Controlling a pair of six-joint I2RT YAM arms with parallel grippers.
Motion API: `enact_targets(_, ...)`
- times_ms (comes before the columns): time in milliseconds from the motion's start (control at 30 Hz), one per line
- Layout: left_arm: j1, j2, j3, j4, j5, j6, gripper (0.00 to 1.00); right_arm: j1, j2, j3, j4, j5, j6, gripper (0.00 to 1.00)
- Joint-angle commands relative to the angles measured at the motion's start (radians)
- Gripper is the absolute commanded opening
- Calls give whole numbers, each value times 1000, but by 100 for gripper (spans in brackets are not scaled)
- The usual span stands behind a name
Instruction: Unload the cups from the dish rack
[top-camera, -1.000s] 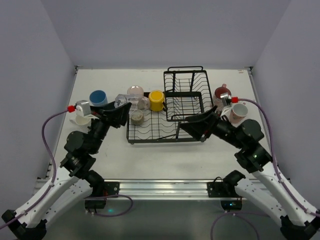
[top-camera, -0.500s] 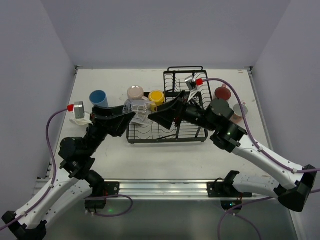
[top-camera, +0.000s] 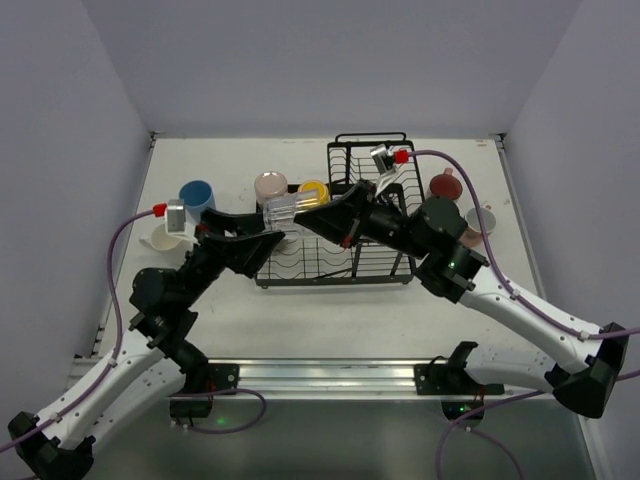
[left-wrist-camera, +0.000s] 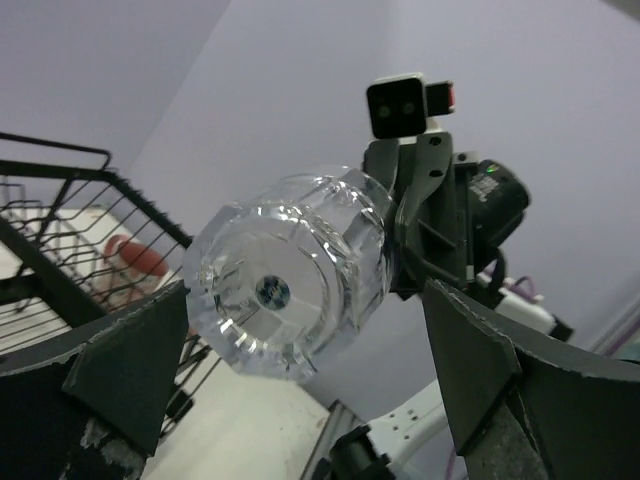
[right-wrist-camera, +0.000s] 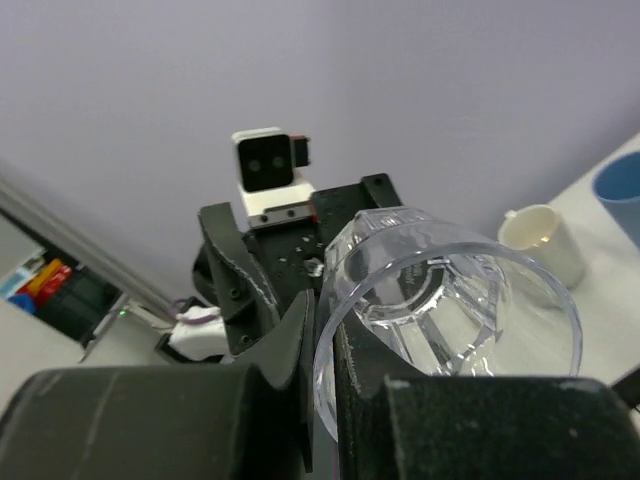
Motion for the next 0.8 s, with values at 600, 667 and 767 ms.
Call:
enact_targets(600, 2, -74, 114, -816, -363, 373, 100, -714, -337, -64, -829, 667, -366, 0)
enact_targets(667, 2, -33, 108, -827, -371, 378, 100, -817, -283, -120, -807, 559, -354, 0)
enact_targets(767, 1, 19, 94, -829, -394, 374, 100, -865, -211, -178, -788, 521, -352, 0)
